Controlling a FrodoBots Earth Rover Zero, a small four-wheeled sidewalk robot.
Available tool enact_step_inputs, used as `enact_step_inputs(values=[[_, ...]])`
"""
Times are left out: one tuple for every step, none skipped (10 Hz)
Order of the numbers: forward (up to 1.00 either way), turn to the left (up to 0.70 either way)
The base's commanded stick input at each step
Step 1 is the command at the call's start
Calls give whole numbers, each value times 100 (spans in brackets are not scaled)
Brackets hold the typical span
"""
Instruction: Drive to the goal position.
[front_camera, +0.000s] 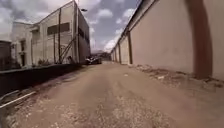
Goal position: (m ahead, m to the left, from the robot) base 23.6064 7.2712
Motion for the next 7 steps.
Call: enact_step_inputs(values=[[85,0],[85,0],[85,0],[85,0],[85,0],[85,0],[85,0]])
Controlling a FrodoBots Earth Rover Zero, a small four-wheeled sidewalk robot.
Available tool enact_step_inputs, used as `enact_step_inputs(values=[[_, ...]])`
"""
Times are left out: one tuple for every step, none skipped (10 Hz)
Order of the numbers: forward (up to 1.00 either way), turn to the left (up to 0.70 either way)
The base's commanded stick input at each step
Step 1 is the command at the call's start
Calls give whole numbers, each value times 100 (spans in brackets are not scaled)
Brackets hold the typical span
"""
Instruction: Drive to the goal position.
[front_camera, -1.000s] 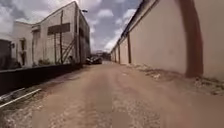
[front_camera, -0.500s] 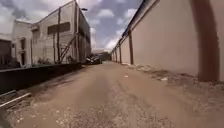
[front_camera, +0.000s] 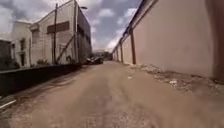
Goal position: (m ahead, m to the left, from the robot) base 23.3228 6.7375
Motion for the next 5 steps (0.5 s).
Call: enact_step_inputs(values=[[85,0],[85,0],[85,0],[85,0],[85,0]])
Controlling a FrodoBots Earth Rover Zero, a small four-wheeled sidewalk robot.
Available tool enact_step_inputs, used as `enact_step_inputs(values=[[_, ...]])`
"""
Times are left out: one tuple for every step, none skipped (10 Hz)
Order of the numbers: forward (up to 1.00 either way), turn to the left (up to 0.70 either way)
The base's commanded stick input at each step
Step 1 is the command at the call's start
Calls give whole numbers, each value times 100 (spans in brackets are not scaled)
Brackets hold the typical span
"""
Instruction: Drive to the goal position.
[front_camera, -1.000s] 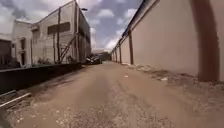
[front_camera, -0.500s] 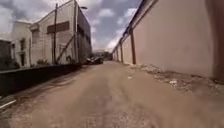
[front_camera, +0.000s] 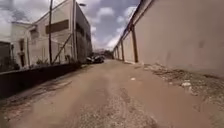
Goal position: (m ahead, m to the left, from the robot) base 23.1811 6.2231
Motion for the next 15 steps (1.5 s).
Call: enact_step_inputs(values=[[85,0],[85,0],[85,0],[85,0],[85,0],[85,0],[85,0],[85,0],[85,0],[85,0],[85,0],[85,0],[85,0],[85,0],[85,0]])
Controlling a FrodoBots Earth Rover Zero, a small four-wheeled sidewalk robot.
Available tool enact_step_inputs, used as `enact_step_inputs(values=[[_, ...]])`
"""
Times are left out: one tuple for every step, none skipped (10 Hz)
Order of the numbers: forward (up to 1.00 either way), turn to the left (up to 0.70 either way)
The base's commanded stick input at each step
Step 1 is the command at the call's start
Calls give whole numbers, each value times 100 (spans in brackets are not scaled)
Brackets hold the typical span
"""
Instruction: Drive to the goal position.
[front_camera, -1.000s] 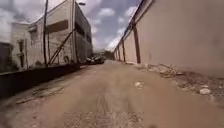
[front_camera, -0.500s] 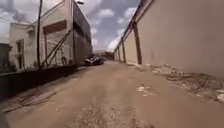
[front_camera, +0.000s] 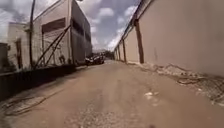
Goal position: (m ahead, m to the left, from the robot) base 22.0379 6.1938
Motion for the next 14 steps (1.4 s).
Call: enact_step_inputs(values=[[85,0],[85,0],[85,0],[85,0],[85,0],[85,0],[85,0],[85,0],[85,0],[85,0],[85,0],[85,0],[85,0],[85,0]])
